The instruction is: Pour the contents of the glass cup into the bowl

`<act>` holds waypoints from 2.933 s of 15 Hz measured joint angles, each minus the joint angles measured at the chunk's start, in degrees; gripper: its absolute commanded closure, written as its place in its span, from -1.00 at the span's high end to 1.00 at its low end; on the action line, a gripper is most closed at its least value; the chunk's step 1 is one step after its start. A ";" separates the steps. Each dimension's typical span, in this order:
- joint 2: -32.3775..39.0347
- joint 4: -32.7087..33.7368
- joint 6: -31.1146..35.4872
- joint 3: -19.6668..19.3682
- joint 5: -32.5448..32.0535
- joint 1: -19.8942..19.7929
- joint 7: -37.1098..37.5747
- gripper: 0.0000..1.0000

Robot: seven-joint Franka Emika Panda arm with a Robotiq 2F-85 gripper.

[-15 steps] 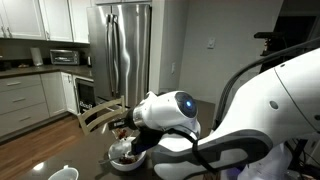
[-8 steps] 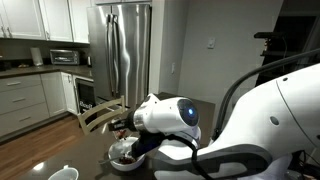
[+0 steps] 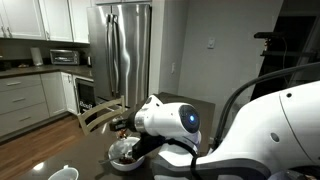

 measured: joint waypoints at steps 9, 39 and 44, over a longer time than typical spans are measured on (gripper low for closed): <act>0.73 0.02 -0.52 0.44 1.01 0.02 0.09 -0.15; 4.36 1.67 -4.41 -0.57 1.37 1.01 -0.33 -0.15; 5.05 1.63 -0.65 2.16 2.78 -0.93 -0.31 -0.15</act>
